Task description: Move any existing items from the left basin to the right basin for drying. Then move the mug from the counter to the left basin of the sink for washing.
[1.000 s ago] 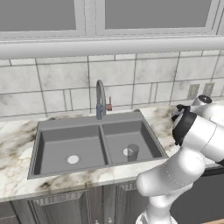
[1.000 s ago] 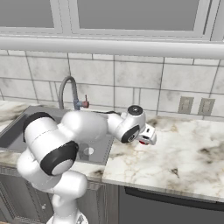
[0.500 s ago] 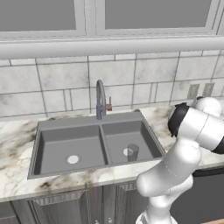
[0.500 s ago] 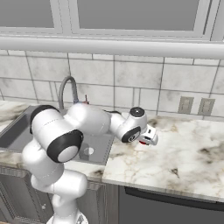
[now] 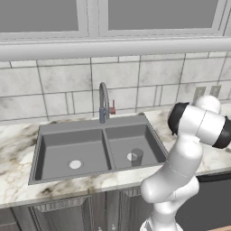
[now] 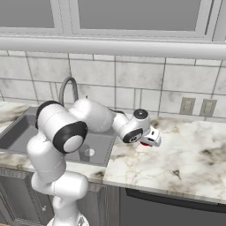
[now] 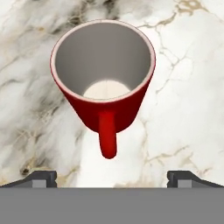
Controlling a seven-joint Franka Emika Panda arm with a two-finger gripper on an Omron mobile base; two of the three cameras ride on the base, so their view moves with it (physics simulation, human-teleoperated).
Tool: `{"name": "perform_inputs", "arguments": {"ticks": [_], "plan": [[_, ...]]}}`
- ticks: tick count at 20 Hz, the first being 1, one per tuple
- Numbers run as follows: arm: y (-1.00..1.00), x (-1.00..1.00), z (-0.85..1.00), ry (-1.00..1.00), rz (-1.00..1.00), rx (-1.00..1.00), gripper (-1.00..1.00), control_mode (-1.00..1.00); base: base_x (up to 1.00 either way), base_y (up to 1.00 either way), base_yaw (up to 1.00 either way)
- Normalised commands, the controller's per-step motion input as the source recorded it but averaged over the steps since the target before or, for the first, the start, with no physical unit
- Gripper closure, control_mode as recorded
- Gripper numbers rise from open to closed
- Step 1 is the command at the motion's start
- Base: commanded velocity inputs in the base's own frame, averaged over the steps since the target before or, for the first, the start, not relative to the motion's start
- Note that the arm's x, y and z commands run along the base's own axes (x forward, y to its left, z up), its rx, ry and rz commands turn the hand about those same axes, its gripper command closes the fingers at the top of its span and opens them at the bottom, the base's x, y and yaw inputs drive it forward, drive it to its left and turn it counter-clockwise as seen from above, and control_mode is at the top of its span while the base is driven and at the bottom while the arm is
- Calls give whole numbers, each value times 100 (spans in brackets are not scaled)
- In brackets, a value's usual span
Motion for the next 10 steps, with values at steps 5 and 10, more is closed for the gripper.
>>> {"name": "perform_inputs", "arguments": {"ticks": [5,10], "plan": [[-6,16,-9,0,1,0,-100,-100,0,0,0],[-3,16,-7,0,2,0,-100,-100,0,0,0]]}}
